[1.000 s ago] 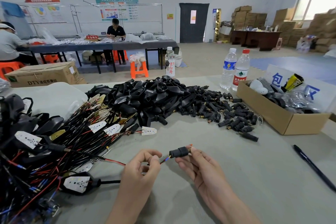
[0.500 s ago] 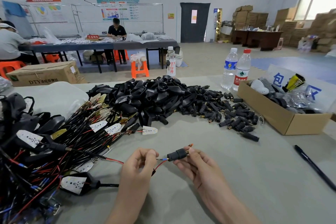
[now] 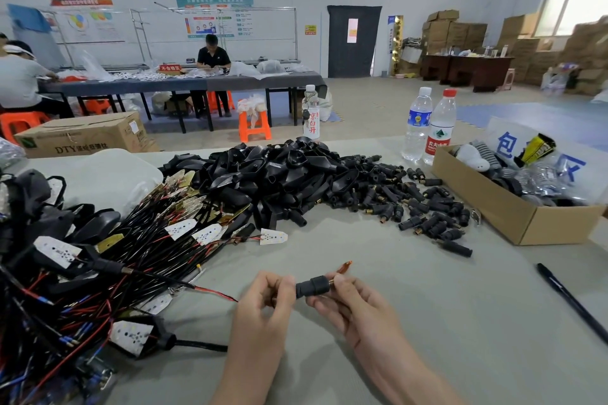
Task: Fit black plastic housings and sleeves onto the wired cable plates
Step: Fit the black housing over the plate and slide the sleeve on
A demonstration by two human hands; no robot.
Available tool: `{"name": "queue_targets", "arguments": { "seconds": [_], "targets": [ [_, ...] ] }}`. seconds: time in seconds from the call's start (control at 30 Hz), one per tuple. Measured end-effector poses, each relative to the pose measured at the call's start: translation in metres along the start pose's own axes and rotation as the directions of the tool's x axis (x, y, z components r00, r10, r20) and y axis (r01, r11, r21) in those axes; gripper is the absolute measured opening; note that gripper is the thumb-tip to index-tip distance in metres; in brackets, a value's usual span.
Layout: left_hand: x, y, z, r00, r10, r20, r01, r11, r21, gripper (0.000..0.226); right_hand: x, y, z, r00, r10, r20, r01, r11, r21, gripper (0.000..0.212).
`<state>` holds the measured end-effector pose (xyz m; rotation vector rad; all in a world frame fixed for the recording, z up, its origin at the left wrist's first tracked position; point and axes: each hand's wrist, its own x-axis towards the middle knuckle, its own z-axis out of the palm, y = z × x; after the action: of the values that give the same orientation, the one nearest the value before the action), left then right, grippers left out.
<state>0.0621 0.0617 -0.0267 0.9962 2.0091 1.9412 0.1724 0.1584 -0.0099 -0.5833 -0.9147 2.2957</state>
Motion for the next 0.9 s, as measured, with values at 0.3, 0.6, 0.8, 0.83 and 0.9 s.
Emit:
{"name": "queue_targets", "arguments": {
  "seconds": [0.3, 0.6, 0.8, 0.83, 0.9],
  "targets": [
    [0.0001, -0.0044, -0.0025, 0.998, 0.065, 0.023, -0.066, 0.997, 0.031, 0.009, 0.0022, -0.0011, -0.0024, 0.998, -0.022, -0.065, 0.025, 0.998, 0.050, 0.024],
    [-0.0029, -0.0030, -0.0045, 0.992, 0.098, 0.077, -0.109, 0.983, 0.150, 0.008, -0.0010, -0.0017, -0.0018, 0.999, -0.001, -0.043, 0.004, 0.997, 0.073, 0.026],
    [-0.0048, -0.0013, -0.0032, 0.979, 0.188, 0.077, -0.202, 0.938, 0.281, 0.033, 0.0027, -0.0025, -0.0059, 0.997, 0.004, -0.083, 0.004, 0.995, 0.103, 0.028],
    [-0.0048, -0.0019, -0.0035, 0.975, 0.205, 0.082, -0.220, 0.923, 0.316, 0.033, 0.0027, -0.0026, -0.0067, 0.997, 0.007, -0.083, 0.002, 0.995, 0.102, 0.028],
    [-0.0044, -0.0027, -0.0044, 0.971, 0.226, 0.080, -0.240, 0.897, 0.373, 0.030, 0.0029, -0.0022, -0.0068, 0.997, 0.004, -0.078, 0.003, 0.996, 0.088, 0.027]
  ]
}}
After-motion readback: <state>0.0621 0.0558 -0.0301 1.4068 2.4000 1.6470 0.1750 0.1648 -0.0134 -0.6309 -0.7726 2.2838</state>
